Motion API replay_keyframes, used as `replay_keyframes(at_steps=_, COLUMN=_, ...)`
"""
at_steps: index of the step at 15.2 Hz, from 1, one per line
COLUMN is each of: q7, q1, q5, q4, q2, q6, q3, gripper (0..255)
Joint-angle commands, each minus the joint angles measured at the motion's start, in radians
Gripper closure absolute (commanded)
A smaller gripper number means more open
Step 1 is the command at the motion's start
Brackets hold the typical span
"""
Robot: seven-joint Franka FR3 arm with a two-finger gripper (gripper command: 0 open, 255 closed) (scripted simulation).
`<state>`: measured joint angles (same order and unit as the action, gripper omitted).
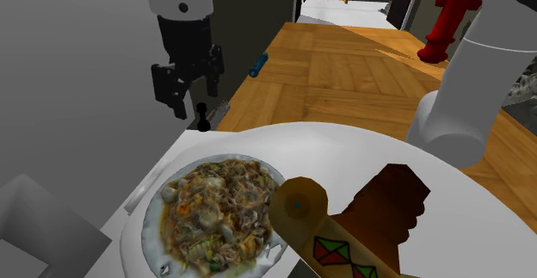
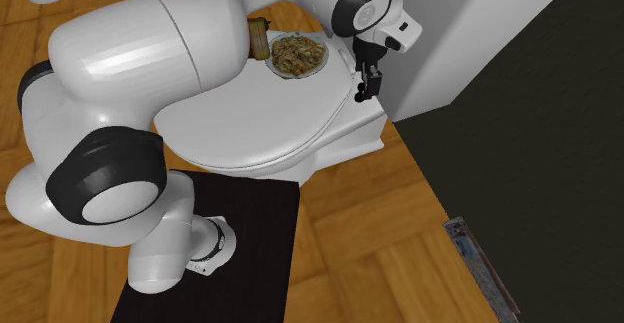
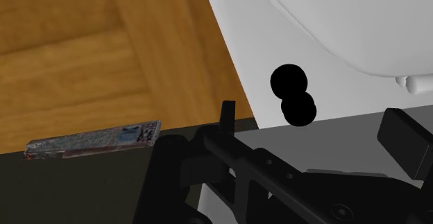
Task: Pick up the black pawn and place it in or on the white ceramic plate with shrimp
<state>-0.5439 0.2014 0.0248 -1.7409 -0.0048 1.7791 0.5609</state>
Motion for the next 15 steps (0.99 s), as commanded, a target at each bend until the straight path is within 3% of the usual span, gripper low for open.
replay_keyframes(at_steps=1, q7=0.008, q1=-0.003, q5=-0.004, q4=-0.011, q2=0.015, q6=-0.004, q3=-0.003, gripper=255)
replay_keyframes(at_steps=10, q7=0.004, q1=-0.001, q5=-0.001, q4=-0.008, q2=0.021, q6=-0.002, q3=-0.001, gripper=255)
replay_keyframes(at_steps=15, q7=0.002, q1=0.0, q5=0.002, q4=0.065, q2=0.026, q6=-0.07, q3=0.0, gripper=255)
